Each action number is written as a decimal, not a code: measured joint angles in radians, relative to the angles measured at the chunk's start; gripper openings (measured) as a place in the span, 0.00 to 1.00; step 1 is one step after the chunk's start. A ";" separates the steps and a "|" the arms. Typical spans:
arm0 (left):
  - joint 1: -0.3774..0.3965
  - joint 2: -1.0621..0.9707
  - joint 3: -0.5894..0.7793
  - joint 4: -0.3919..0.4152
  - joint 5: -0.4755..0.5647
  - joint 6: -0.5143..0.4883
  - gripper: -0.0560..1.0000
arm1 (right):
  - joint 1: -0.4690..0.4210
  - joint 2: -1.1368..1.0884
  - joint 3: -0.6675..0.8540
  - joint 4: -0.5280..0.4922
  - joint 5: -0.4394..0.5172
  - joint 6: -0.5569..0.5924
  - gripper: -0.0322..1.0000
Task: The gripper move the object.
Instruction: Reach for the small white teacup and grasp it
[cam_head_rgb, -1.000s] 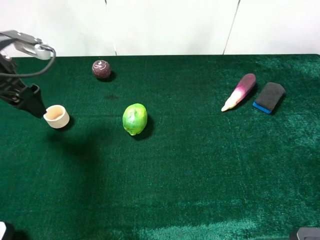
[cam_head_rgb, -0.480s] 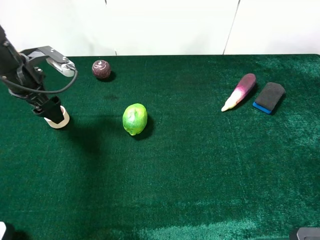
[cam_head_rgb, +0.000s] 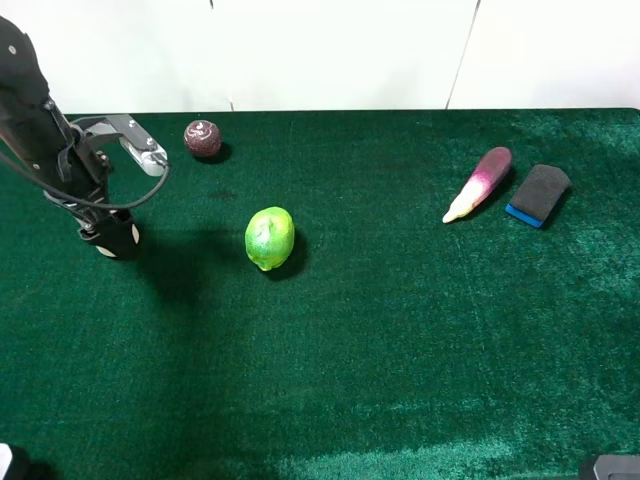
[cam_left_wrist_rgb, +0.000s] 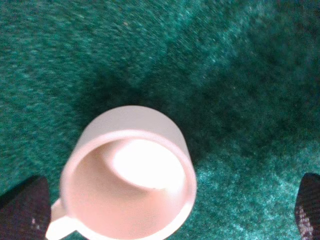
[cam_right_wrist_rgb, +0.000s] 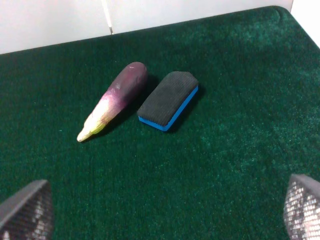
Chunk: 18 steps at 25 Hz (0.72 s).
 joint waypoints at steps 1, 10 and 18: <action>0.000 0.004 0.000 0.000 -0.007 0.007 0.99 | 0.000 0.000 0.000 0.000 0.000 0.000 0.70; 0.000 0.062 0.000 0.003 -0.073 0.020 0.99 | 0.000 0.000 0.000 0.007 0.000 0.000 0.70; 0.000 0.090 0.000 0.004 -0.073 0.025 0.98 | 0.000 0.000 0.000 0.007 0.000 0.000 0.70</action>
